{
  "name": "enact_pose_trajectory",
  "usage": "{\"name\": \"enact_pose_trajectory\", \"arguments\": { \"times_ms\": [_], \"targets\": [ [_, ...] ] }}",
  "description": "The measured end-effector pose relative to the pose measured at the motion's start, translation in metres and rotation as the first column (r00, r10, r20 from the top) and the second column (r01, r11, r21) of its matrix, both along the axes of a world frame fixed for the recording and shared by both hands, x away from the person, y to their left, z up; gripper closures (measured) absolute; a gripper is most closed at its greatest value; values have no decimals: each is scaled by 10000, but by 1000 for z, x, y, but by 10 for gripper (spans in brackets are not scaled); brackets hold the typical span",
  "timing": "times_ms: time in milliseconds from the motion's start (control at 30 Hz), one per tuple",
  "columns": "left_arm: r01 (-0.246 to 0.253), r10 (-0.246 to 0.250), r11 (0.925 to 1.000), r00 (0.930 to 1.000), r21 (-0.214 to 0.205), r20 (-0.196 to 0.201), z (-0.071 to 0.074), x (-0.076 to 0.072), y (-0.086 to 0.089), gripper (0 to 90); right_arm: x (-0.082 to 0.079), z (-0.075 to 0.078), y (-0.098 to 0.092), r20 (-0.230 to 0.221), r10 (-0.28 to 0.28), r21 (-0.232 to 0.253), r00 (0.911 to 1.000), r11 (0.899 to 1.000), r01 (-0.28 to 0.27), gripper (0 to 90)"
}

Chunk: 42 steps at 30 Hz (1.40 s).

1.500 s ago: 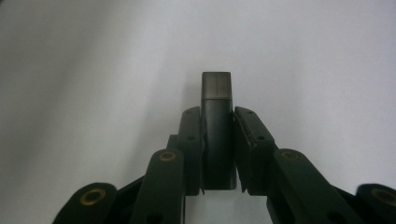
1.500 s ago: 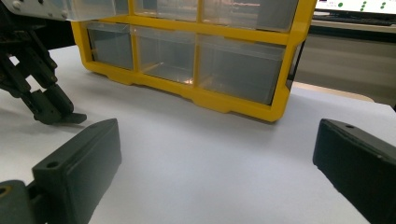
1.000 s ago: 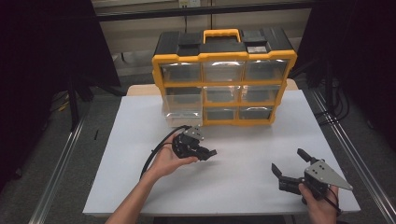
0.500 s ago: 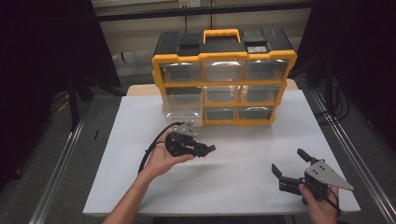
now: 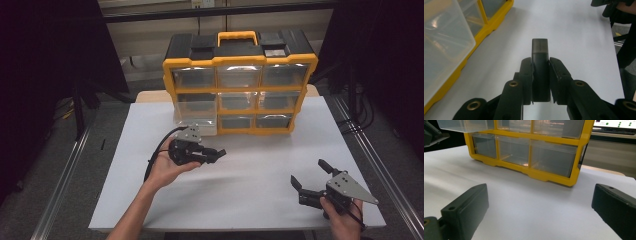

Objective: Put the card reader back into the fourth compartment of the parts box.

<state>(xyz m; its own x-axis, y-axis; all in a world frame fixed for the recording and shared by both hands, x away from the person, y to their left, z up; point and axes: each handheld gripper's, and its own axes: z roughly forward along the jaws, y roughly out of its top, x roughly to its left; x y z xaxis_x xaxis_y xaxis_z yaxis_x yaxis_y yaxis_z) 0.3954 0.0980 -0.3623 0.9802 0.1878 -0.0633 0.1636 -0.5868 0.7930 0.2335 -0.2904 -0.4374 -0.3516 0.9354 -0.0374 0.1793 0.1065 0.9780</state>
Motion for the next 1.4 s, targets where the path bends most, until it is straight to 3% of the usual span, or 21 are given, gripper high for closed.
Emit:
{"name": "enact_pose_trajectory", "arguments": {
  "times_ms": [333,1033,1400],
  "targets": [
    [-147,166,9990,9989,-419,432,18,-4,10,736,0,0,0,31,-15,-16,10000,10000,15,11],
    [-386,498,9925,9943,-1163,947,51,-15,31,736,0,0,0,91,51,4,9999,10000,-51,11],
    [-392,552,9921,9895,-1192,1338,65,-19,39,736,0,0,0,100,-16,-15,9999,10000,16,10]
  ]
}}
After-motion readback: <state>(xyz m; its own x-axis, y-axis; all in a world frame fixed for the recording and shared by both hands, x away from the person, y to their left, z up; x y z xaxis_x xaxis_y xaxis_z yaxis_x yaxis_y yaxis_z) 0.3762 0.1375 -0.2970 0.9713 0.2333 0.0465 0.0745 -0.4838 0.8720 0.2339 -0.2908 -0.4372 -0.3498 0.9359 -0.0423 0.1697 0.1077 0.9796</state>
